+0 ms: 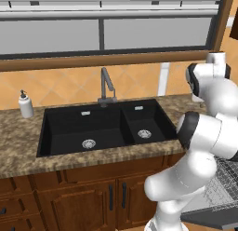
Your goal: Pick up the cup and bowl from the counter, place them in the dishwasher, and close the dishwasher door.
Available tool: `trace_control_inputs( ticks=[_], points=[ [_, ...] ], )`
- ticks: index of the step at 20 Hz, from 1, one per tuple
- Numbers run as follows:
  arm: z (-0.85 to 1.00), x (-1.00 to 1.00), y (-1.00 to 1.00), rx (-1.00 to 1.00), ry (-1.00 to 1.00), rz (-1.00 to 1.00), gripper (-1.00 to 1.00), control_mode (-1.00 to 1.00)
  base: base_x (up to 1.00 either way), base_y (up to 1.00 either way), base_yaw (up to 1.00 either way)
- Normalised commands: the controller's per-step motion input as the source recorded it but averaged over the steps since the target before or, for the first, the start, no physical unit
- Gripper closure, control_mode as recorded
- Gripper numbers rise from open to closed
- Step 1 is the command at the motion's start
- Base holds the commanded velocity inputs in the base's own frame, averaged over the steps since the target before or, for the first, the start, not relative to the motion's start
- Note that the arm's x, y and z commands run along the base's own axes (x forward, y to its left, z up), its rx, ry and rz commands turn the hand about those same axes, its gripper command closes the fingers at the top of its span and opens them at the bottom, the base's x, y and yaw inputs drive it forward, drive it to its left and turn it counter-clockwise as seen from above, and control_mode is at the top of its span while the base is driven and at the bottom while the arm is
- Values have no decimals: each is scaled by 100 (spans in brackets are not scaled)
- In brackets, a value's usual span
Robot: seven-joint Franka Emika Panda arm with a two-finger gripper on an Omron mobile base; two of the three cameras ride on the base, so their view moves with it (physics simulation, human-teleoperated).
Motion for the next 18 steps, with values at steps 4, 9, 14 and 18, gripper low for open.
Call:
trace_control_inputs(
  ticks=[4,9,14,18],
  points=[
    [-36,4,-57,0,-8,-2,-100,-100,0,0,0],
    [-32,27,-31,0,-9,0,-100,-100,0,0,0],
    [-56,28,-40,0,-9,0,-100,-100,0,0,0],
    [-38,28,-53,0,0,4,-100,-100,0,0,0]
  ],
)
